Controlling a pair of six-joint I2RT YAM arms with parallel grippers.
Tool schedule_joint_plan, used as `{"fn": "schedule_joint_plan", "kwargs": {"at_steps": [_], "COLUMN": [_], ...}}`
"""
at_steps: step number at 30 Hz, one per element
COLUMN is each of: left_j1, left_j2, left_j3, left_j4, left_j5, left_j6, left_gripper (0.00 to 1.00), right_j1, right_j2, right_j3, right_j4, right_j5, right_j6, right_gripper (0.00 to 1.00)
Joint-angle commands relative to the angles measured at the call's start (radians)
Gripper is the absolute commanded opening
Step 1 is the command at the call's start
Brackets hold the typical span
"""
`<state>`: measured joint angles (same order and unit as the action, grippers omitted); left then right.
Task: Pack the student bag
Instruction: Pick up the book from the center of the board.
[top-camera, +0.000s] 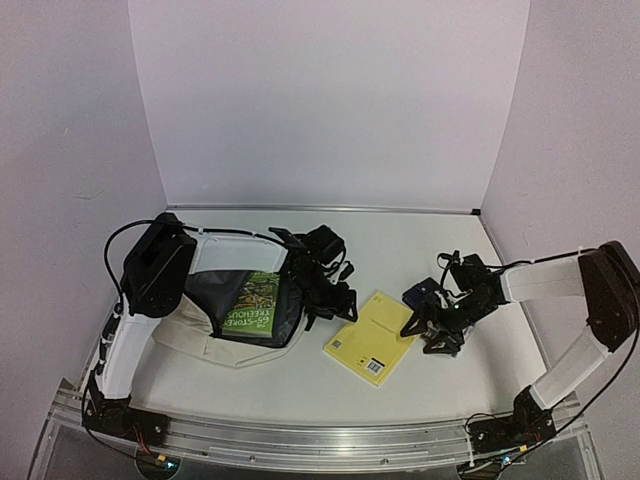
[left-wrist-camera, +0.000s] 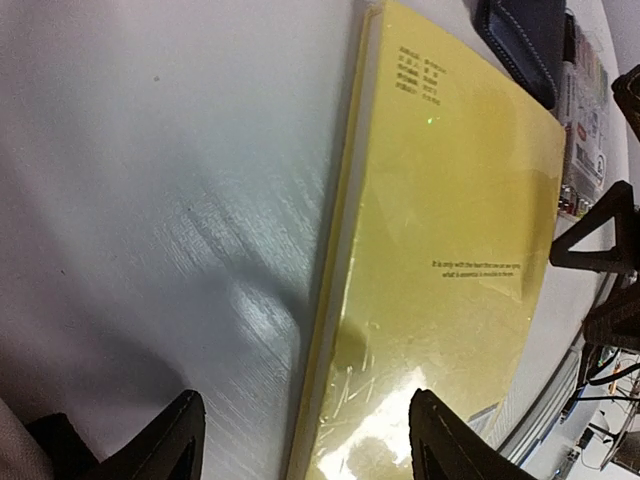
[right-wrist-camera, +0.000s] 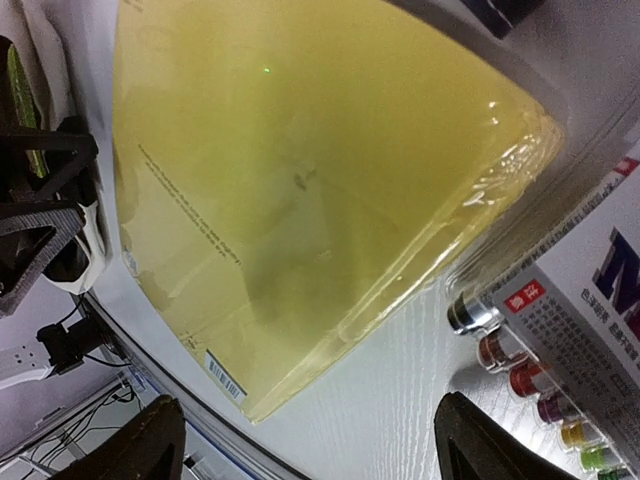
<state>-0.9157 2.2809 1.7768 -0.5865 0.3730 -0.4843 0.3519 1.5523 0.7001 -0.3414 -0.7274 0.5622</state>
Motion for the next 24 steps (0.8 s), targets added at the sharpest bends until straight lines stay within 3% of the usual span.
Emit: {"fn": "schedule_joint_plan", "kwargs": {"at_steps": [1,9,19,24], "left_j1": [-0.007,-0.034,-0.041,-0.042], "left_j2": [0.021,0.024,-0.146,-0.224], "left_j3": [0.056,0.03,-0.132,-0.158], "left_j4": [-0.001,0.066,0.259,0.294], "left_j5": [0.0,0.105,0.134,0.091], "left_j6": [-0.016,-0.005,-0.041,-0.053], "left_gripper": [0.69,0.63,0.27,0.2], "right_j1": [-0.001,0.031,0.038,0.058], "right_j2": [0.089,0.226,0.181,0.16], "right_j3": [0.046,0.126,0.151,0.181], "right_j4": [0.034,0.049,0.094,0.171], "right_j5": [-0.019,-0.08,-0.044,-0.062], "right_j6": [-0.015,-0.065,-0.087,-0.044], "right_gripper": [0.82,0.72,0.66,0.61]}}
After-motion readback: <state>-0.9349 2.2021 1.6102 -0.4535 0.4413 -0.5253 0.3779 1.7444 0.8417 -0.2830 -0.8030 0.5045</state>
